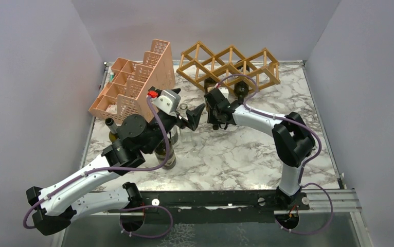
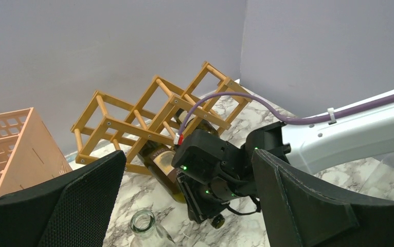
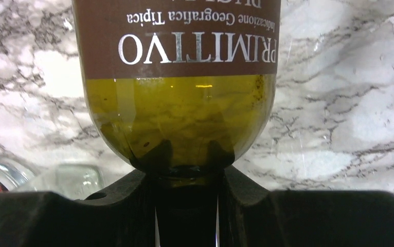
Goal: Put the wine bottle on the wine rack
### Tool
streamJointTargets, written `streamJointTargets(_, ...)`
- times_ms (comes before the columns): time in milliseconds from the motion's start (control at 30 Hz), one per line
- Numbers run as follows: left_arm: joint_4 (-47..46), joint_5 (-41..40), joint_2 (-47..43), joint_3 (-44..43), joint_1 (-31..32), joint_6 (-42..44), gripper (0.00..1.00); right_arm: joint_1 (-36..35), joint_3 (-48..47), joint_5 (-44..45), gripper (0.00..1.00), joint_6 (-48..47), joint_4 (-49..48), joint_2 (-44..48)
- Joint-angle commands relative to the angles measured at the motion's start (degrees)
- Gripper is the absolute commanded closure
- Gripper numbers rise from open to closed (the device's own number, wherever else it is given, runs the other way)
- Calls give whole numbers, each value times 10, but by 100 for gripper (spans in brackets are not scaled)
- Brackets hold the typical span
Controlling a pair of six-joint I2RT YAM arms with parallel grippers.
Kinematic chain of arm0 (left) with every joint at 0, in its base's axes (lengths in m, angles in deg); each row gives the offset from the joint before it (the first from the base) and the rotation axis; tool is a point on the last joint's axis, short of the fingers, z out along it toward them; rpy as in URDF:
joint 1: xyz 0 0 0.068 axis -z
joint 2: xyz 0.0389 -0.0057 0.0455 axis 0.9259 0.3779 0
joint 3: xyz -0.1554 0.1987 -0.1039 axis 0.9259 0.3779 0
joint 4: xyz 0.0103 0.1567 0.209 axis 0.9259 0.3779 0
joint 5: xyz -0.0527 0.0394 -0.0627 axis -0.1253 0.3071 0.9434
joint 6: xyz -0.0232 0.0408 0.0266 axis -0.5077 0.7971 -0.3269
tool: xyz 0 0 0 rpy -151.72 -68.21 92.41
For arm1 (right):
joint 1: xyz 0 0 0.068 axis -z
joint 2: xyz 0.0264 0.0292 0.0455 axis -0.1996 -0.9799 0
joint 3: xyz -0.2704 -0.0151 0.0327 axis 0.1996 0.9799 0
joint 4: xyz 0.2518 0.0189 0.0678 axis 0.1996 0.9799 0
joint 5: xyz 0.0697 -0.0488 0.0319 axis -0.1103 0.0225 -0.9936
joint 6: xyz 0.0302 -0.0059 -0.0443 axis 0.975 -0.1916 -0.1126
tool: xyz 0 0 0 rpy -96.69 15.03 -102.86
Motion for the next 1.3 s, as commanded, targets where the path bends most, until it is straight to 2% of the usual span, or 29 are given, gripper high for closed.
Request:
streamJointTargets(0, 5, 10, 1, -24, 3, 0, 1, 11, -57, 35, 99, 15, -61, -18)
streamJointTargets(167, 6, 6, 3, -28, 3, 6, 1, 21, -68, 54, 99, 32, -56, -29)
streamJointTargets(733, 3, 8, 14, -31, 3, 8, 1, 39, 23, 80, 99, 62, -30, 37)
streamJointTargets(900, 1, 10, 19, -31, 3, 6, 1, 43, 48, 42, 99, -1, -103, 51)
streamJointTargets(1100, 2, 10, 21, -32, 2, 5, 1, 60, 35, 0, 99, -92, -147, 44)
streamJointTargets(1267, 1, 7, 22, -32, 3, 7, 1, 73, -15, -19, 98, -136, -124, 15)
